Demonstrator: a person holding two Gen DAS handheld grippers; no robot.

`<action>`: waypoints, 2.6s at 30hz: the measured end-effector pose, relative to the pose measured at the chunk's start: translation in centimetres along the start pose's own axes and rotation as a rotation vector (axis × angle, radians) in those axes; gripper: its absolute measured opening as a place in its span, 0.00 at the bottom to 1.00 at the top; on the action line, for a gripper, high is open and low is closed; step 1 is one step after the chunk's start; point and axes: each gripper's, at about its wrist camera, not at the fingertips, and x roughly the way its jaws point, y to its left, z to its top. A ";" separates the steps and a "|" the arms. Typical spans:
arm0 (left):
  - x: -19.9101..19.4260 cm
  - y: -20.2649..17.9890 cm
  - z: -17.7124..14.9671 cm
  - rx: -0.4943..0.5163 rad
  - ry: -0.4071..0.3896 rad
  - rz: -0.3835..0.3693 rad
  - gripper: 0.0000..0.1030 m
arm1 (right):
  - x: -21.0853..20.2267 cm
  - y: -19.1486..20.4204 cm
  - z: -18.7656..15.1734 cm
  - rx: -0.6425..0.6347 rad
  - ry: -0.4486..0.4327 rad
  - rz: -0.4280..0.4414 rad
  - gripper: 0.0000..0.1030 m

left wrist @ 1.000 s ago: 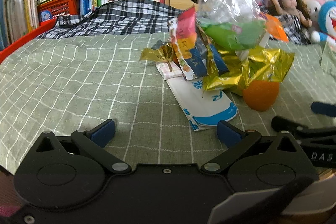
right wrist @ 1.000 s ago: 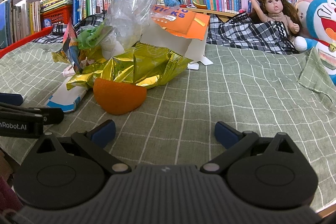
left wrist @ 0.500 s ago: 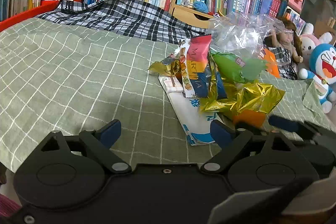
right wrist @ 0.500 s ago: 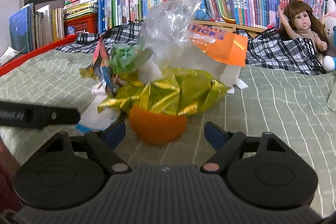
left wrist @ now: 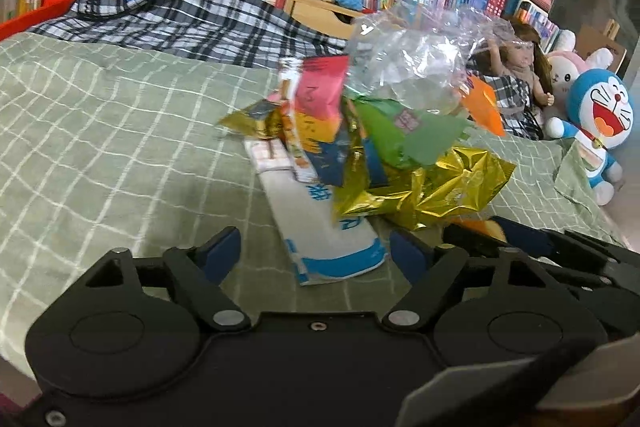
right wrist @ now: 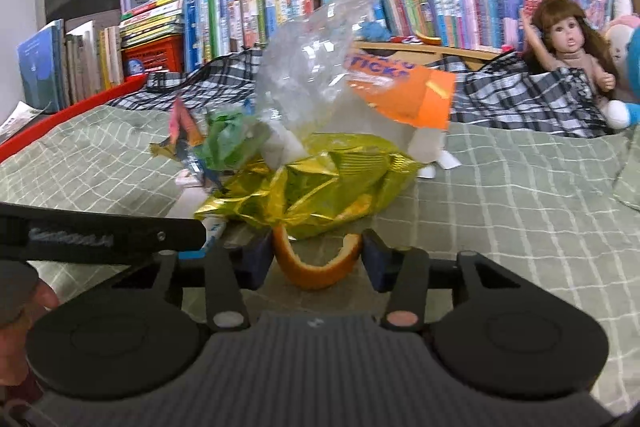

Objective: Organize books
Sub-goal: 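Grasp the orange peel with the right tool while the left tool grasps the green wrapper, then lower both held items over the black bin and open both tools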

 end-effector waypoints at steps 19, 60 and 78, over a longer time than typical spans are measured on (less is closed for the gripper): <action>-3.3 0.7 -0.6 0.073 -0.051 0.118 0.08 | -0.9 -1.2 -0.9 0.025 -0.010 -0.049 0.49; -5.1 -0.5 1.4 0.027 -0.153 -0.031 0.24 | -3.5 -0.6 -1.4 0.034 -0.057 -0.003 0.48; -12.1 -2.4 -4.4 0.134 -0.063 -0.141 0.24 | -8.9 1.3 -4.2 0.017 -0.012 0.081 0.48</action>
